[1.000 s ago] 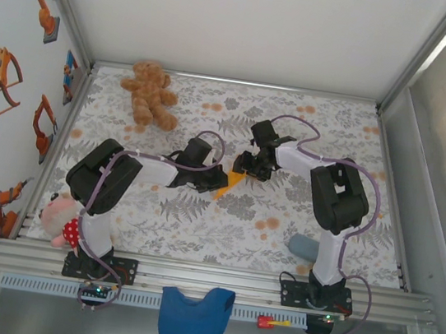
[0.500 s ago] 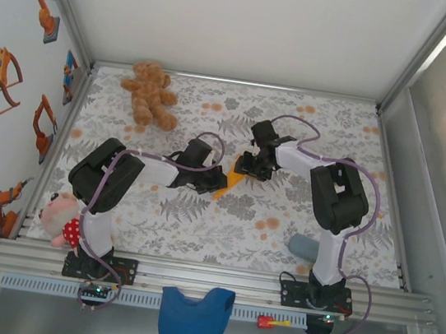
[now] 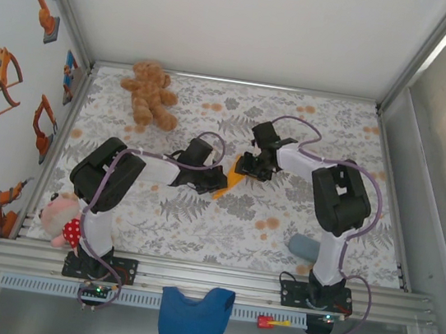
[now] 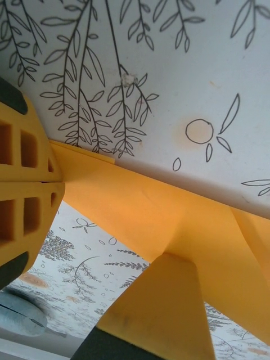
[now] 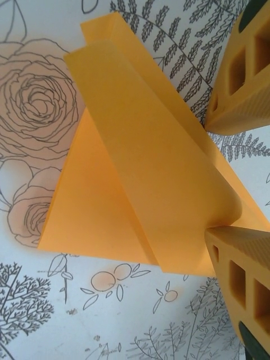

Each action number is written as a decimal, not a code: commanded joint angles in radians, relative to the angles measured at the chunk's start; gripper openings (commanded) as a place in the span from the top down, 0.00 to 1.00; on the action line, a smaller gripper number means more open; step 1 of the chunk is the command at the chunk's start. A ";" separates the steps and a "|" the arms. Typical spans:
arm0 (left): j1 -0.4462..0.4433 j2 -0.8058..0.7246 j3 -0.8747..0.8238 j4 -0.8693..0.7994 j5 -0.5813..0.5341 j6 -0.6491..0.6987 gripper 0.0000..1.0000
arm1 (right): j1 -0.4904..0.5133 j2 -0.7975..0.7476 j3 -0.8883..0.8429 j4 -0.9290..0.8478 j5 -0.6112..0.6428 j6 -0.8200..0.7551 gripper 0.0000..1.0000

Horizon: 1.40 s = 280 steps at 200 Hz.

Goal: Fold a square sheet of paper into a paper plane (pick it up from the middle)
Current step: Fold the wing for the fifth time at the center of the table.

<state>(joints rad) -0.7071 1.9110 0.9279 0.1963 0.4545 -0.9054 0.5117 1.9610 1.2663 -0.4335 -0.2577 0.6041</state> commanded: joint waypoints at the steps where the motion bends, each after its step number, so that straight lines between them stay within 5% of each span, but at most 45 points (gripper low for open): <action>1: -0.010 0.044 -0.010 -0.147 -0.066 0.029 0.95 | -0.004 -0.021 -0.056 0.024 0.017 -0.014 0.51; 74: -0.011 0.039 -0.009 -0.143 -0.069 0.032 0.96 | -0.020 -0.278 -0.204 0.191 -0.074 -0.017 0.57; 138: -0.010 0.040 -0.012 -0.129 -0.058 0.026 0.97 | 0.016 -0.139 -0.138 0.271 -0.212 -0.008 0.84; 280: -0.011 0.021 -0.026 -0.120 -0.043 0.012 0.97 | -0.015 0.021 -0.107 0.206 -0.094 -0.069 0.90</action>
<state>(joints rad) -0.7120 1.9106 0.9356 0.1799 0.4423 -0.9020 0.5060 1.9461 1.1530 -0.2028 -0.3828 0.5659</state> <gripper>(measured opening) 0.054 0.110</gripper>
